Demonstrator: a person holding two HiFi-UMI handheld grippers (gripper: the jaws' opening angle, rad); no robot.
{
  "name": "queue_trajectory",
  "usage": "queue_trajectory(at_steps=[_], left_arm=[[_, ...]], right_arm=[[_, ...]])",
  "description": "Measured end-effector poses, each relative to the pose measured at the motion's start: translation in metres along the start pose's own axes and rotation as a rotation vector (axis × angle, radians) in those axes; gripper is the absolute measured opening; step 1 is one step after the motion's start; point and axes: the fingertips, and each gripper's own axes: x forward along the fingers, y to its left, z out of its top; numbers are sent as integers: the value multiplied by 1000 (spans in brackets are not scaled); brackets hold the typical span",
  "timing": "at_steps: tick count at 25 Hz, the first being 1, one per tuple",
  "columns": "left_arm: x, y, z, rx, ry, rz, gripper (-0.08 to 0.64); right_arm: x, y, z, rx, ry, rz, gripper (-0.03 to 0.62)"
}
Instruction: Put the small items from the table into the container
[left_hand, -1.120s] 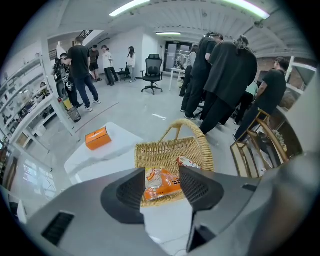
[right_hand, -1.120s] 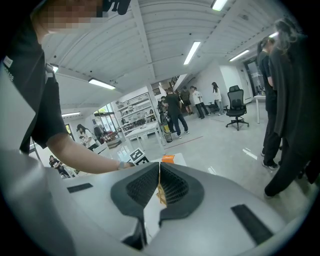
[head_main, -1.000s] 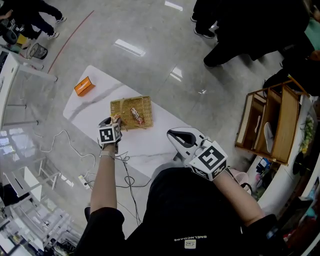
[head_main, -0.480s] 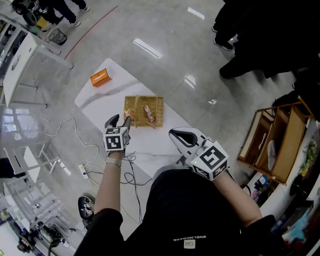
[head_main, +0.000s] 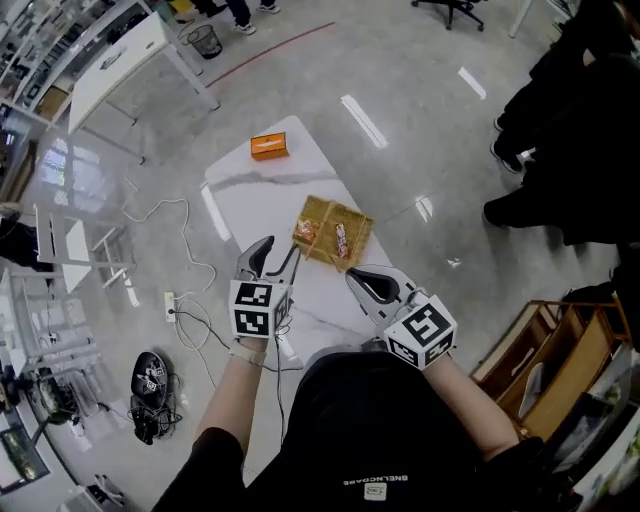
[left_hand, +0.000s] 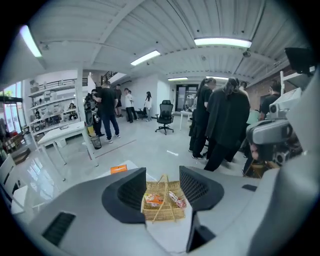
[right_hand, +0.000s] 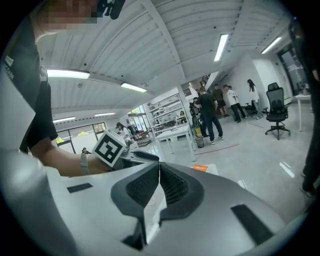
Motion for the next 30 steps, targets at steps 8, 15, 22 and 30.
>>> queue_trajectory(at_steps=[8, 15, 22, 30], left_arm=[[-85, -15, 6, -85, -120, 124, 213], [-144, -29, 12, -179, -276, 258, 192], [-183, -42, -7, -237, -401, 356, 102], [-210, -60, -24, -279, -441, 432, 11]], right_arm=[[26, 31, 17, -41, -5, 180, 11], [35, 65, 16, -80, 40, 330, 11], [35, 97, 5, -133, 68, 433, 11], [27, 120, -4, -157, 90, 509, 11]])
